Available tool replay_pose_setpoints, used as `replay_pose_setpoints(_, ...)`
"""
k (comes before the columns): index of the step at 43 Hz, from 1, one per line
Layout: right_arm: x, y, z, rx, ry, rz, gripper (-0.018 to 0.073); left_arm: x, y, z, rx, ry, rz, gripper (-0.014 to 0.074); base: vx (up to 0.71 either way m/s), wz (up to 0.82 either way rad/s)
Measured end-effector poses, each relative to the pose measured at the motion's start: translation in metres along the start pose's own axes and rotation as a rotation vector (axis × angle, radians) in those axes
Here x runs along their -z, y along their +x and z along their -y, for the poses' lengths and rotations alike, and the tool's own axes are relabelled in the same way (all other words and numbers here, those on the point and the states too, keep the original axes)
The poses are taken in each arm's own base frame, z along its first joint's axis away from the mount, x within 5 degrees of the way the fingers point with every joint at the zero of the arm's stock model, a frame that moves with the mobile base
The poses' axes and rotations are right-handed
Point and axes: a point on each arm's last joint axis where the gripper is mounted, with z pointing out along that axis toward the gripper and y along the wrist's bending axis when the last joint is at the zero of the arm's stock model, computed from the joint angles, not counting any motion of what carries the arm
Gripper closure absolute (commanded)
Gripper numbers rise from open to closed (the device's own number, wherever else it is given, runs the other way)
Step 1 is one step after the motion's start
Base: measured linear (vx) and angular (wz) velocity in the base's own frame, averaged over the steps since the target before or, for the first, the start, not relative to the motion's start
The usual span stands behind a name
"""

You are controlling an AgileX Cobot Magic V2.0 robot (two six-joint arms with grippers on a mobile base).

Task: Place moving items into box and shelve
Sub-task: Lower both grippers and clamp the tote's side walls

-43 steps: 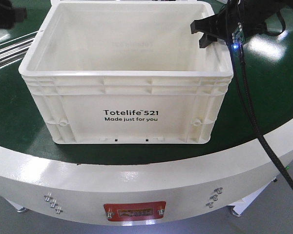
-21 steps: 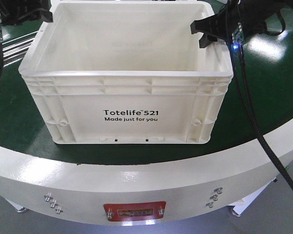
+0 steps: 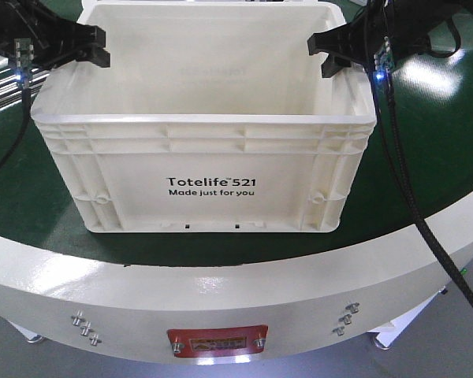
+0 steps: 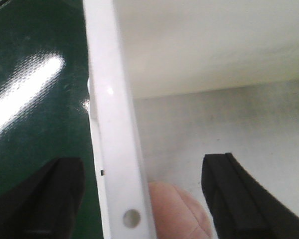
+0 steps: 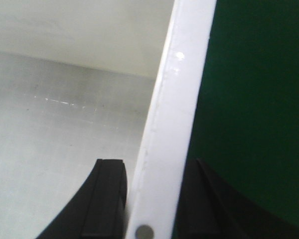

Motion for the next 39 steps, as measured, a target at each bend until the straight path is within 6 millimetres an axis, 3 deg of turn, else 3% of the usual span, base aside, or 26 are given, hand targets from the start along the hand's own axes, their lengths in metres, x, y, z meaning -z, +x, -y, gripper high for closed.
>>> replay_pose_setpoints(20, 0.000, 0.000, 0.000, 0.015, -0.001, 0.000, 0.0564, -0.006, -0.001, -0.002, -0.011, -0.014, -0.052, 0.0012, 0.00, 0.00)
replay_pose_setpoints(21, 0.000, 0.000, 0.000, 0.015, -0.001, 0.000, 0.0564, -0.006, -0.001, -0.002, -0.012, -0.015, -0.057, 0.0121, 0.00, 0.00)
replay_pose_setpoints(26, 0.000, 0.000, 0.000, 0.018, -0.002, 0.000, 0.0564, -0.010, 0.000, -0.003, -0.007, -0.015, -0.069, 0.0265, 0.00, 0.00)
replay_pose_setpoints(33, 0.000, 0.000, 0.000, 0.019, -0.002, 0.000, 0.0564, -0.010, 0.000, -0.001, -0.009, -0.022, -0.066, 0.0577, 0.00, 0.00)
replay_pose_setpoints(39, 0.000, 0.000, 0.000, 0.020, -0.002, 0.000, 0.0564, -0.009, 0.000, -0.001, -0.004, -0.021, -0.065, 0.0606, 0.00, 0.00)
